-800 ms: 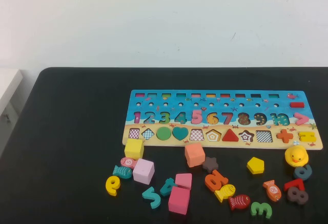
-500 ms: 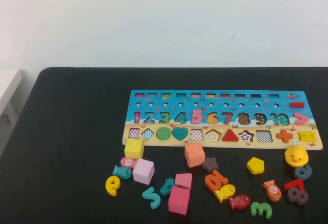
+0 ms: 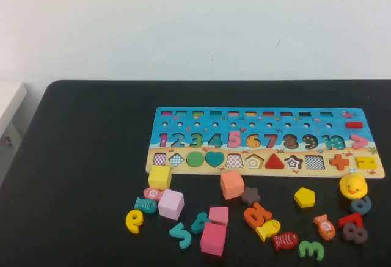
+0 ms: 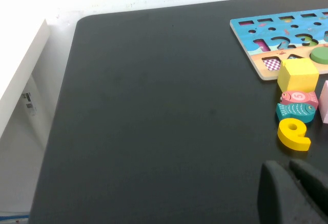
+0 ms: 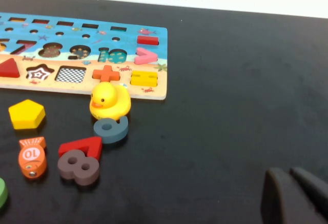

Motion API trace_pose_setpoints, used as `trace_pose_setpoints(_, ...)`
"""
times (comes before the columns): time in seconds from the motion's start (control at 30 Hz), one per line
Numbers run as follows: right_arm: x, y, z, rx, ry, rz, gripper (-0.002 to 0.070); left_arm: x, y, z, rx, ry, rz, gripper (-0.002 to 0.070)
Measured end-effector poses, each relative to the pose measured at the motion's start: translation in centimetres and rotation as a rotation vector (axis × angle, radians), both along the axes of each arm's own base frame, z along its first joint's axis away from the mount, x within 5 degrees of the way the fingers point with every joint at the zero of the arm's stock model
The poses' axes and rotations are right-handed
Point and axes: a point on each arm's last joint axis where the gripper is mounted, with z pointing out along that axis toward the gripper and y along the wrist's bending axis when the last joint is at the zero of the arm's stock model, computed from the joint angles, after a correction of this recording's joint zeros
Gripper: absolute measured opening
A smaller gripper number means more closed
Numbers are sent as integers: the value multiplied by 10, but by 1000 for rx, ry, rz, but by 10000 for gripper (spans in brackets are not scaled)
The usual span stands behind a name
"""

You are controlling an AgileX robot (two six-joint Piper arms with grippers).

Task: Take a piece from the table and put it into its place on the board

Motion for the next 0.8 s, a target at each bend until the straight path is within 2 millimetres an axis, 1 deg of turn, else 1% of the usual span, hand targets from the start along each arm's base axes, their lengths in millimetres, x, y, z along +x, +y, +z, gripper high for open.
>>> trace_pose_setpoints(0.43,0,0,0,0,0,0,18,0,0,0,-4,1,1,-1)
trace_pose_setpoints(0.53,1,0,2,-2,-30,2,18,0,0,0,-4,1,1,-1)
trace_pose_setpoints(0.63,4,0,11,-9,-146,8,18,0,0,0,-4,1,1,-1)
trace_pose_setpoints(0.8,5,2,38,-58,-443,27,19,0,0,0,-4,1,1,-1)
